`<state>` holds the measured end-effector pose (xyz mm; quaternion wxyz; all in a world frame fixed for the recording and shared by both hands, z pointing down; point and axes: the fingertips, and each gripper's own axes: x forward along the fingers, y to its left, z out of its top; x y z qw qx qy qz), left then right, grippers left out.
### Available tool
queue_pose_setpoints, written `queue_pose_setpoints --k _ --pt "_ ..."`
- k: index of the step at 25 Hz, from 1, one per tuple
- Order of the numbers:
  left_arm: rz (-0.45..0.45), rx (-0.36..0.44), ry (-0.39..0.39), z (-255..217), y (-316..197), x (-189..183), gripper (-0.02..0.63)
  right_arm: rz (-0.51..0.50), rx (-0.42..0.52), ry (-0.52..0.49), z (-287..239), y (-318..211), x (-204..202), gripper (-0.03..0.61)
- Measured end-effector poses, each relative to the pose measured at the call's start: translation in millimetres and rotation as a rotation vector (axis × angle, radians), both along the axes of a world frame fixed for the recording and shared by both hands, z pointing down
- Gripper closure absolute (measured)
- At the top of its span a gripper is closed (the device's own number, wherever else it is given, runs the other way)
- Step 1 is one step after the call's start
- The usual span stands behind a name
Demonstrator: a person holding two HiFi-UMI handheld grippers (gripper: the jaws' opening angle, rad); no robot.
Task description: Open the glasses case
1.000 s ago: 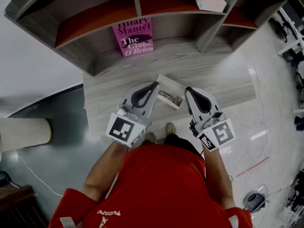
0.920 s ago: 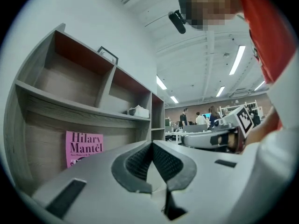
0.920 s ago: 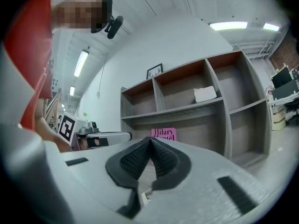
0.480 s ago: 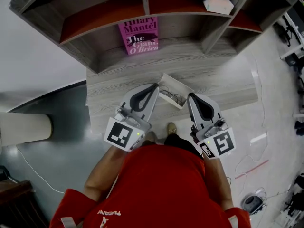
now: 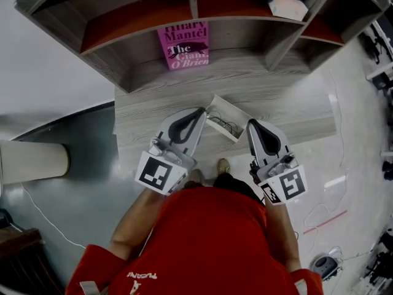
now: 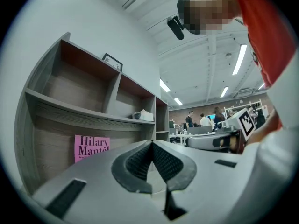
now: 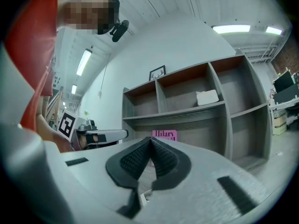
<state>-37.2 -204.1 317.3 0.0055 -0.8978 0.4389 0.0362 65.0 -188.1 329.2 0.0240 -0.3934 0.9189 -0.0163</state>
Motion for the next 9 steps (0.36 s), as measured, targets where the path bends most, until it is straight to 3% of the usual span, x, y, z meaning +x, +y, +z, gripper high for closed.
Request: queue_pose_setpoints --k 3,9 --pt "0.009 -0.036 -0.015 8.4 3.0 0.1 0.604 -0.006 0.004 -0.001 -0.5 -0.3 -0.4 0.575" --pt "-0.008 -0.003 -0.002 -0.1 0.7 1.8 0.604 -0.015 0.004 0.005 0.5 -0.2 1.0 0.575"
